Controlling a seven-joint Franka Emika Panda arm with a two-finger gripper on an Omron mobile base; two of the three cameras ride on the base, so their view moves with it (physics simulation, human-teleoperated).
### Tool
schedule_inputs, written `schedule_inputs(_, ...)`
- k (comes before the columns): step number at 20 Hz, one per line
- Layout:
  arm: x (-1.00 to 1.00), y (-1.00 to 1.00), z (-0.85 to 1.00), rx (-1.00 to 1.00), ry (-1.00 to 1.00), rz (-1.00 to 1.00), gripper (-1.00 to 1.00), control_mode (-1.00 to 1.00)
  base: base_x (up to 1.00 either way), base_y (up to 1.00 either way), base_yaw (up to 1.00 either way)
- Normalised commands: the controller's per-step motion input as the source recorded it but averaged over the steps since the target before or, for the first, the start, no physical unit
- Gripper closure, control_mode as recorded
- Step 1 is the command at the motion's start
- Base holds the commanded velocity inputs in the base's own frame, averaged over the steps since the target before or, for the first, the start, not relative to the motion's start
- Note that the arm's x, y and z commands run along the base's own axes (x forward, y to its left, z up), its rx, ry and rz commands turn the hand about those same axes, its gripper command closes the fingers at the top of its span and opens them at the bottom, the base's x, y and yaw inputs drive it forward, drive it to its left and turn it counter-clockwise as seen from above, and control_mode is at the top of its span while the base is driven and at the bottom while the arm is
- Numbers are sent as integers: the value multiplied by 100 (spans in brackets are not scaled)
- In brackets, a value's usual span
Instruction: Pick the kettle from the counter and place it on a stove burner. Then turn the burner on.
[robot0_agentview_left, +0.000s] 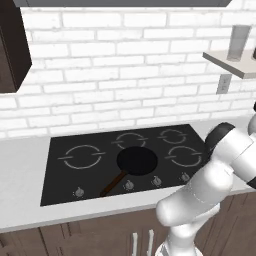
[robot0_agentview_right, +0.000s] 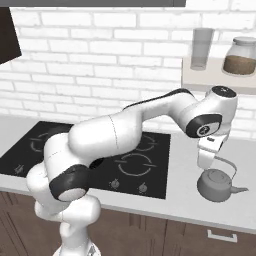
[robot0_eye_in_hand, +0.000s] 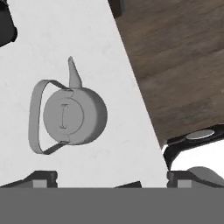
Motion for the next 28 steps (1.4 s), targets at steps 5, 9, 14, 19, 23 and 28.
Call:
schedule_inputs(5, 37, -81, -39, 0, 10, -17, -100, -100, 0, 0, 0)
schedule_inputs(9, 36, -54, -37, 0, 2, 0, -100, -100, 0, 0, 0)
schedule_inputs(14, 1, -19, -2, 1, 0, 0, -100, -100, 0, 0, 0)
schedule_inputs(19, -3, -25, 0, 0, -25, 15, -100, -100, 0, 0, 0)
schedule_inputs(23, 0, -7, 0, 0, -8, 21, -100, -100, 0, 0, 0)
schedule_inputs(28, 8, 0, -1, 2, 0, 11, -100, -100, 0, 0, 0)
